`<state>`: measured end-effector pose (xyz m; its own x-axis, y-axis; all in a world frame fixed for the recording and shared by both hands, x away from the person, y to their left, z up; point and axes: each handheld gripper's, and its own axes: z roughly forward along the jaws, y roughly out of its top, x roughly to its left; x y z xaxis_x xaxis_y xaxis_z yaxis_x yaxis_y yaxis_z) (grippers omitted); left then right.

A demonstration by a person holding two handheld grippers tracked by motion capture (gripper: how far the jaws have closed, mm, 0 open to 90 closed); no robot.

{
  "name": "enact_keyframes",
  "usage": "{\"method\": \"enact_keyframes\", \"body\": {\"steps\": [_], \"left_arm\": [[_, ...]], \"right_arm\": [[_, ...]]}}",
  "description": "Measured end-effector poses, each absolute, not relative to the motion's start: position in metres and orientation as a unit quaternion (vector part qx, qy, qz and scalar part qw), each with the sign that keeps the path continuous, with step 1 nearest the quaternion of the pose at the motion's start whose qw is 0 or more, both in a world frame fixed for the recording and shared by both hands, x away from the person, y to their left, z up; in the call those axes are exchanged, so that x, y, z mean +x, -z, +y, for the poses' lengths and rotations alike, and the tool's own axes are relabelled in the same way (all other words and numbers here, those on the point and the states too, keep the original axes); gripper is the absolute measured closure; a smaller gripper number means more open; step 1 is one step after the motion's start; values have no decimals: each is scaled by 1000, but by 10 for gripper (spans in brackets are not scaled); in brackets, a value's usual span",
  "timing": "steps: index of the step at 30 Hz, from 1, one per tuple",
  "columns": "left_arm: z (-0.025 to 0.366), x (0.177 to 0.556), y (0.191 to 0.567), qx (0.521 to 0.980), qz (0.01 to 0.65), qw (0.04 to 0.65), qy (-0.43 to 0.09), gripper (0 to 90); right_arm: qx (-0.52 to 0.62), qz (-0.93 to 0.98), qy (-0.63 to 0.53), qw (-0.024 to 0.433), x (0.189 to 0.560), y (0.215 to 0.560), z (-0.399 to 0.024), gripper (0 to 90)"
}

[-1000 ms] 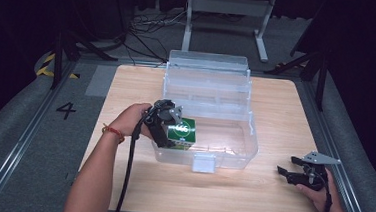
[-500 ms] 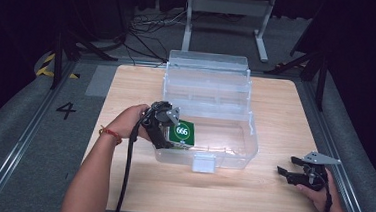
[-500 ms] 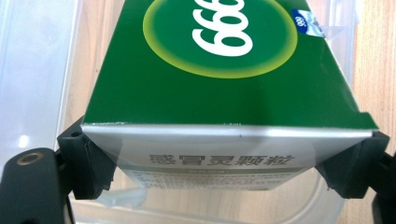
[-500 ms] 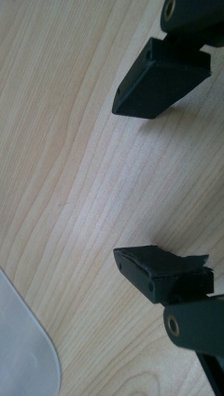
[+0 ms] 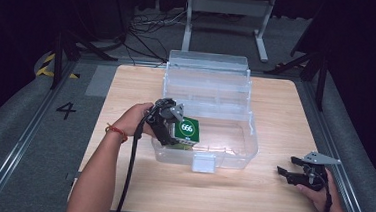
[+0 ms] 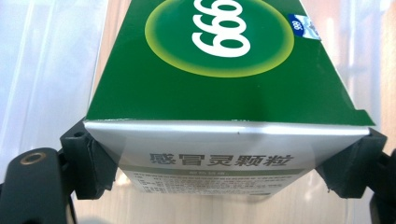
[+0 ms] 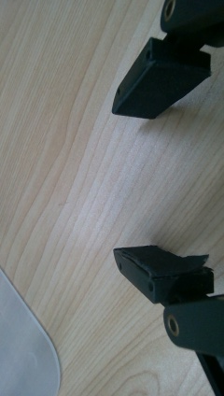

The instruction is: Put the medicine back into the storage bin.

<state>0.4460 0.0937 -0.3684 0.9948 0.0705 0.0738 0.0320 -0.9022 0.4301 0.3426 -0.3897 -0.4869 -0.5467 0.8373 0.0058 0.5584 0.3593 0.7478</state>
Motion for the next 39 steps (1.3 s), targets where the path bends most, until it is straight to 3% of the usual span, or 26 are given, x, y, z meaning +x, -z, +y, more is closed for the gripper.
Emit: {"method": "enact_keyframes", "body": {"steps": [10,15,32,36,39], "left_arm": [[88,449,376,978,22,206,-20,136],[96,445,375,985,42,164,-27,118],[133,429,357,980,75,173,-60,132],[133,428,344,968,82,229,-60,140],[130,428,334,966,84,239,-52,173]], "right_arm": [[434,802,-363,192,342,487,-390,261],[435,802,-362,192,342,487,-390,261],[435,801,-362,193,342,487,-389,260],[435,801,-362,193,342,487,-389,259],[435,802,-362,193,342,487,-389,259]]}}
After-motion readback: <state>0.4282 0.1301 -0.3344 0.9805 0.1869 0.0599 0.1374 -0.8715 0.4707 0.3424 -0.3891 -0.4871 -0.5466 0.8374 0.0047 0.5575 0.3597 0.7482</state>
